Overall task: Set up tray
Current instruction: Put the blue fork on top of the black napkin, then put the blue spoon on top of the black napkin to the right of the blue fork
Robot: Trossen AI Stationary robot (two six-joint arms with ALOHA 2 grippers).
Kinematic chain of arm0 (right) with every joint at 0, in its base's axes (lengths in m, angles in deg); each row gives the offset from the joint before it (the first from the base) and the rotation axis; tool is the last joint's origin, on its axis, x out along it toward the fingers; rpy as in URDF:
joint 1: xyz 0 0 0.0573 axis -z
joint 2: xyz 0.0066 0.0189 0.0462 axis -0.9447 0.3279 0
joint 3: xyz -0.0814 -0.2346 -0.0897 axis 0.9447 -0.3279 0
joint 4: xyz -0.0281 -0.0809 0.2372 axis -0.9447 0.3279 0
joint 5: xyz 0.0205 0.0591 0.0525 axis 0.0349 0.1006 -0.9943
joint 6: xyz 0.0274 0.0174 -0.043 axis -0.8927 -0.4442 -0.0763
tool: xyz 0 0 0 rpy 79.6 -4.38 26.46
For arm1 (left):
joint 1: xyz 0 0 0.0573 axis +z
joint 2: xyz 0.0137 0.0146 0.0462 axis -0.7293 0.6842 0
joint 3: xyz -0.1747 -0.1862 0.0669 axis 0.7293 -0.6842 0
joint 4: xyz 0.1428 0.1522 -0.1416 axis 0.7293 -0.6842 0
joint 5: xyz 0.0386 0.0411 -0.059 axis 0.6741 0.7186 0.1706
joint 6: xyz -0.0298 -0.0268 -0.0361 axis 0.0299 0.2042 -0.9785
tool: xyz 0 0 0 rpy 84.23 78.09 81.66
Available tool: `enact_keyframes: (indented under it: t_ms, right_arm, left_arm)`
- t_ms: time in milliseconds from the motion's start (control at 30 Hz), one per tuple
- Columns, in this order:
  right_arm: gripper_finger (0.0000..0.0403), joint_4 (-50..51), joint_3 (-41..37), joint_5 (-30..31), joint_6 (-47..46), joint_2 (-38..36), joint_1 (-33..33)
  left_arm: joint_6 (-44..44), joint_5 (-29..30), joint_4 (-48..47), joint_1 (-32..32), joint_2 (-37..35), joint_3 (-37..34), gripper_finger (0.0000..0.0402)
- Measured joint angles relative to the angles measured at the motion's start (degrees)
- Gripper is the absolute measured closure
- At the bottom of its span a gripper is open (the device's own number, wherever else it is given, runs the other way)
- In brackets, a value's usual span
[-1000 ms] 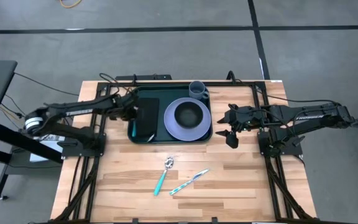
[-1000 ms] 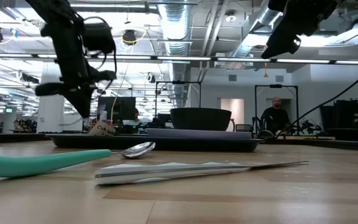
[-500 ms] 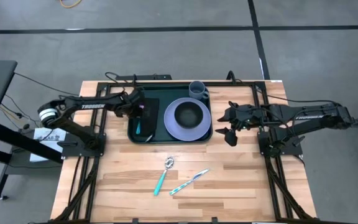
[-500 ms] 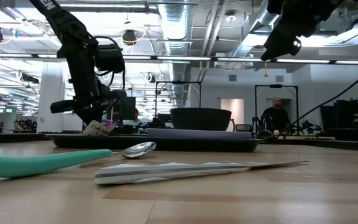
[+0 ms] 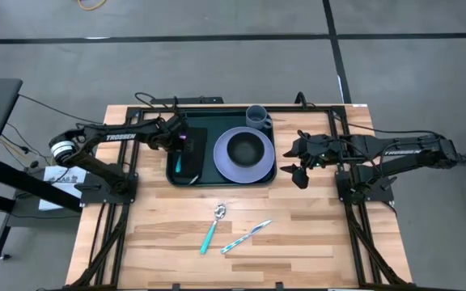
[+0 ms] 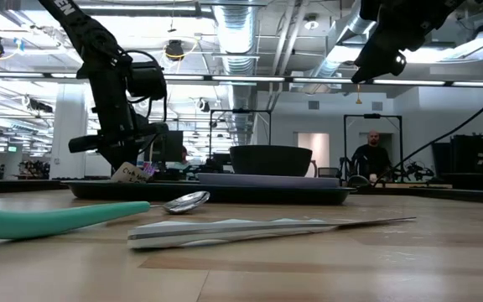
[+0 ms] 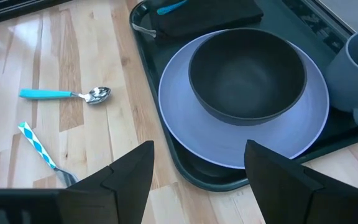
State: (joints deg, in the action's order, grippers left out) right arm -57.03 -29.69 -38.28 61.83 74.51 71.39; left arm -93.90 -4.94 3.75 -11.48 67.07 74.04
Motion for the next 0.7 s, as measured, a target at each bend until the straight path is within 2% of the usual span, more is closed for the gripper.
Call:
enact_keyframes:
  t_ms: [333, 467, 567, 700]
  right_arm:
    - [0.0163, 0.0, 0.0, 0.0, 0.0, 0.0, 0.0]
    - [0.0163, 0.0, 0.0, 0.0, 0.0, 0.0, 0.0]
    - [0.0163, 0.0, 0.0, 0.0, 0.0, 0.0, 0.0]
    - [0.0163, 0.0, 0.0, 0.0, 0.0, 0.0, 0.0]
  left_arm:
    - [-1.3, -0.1, -0.1, 0.0, 0.0, 0.0, 0.0368]
    - [-3.5, -3.9, -0.6, -0.7, -3.1, 0.4, 0.0367]
    - [-5.0, -5.7, -0.6, -4.6, -8.2, 2.3, 0.0367]
    - [-10.4, -4.6, -1.8, -15.0, -13.8, 6.1, 0.0371]
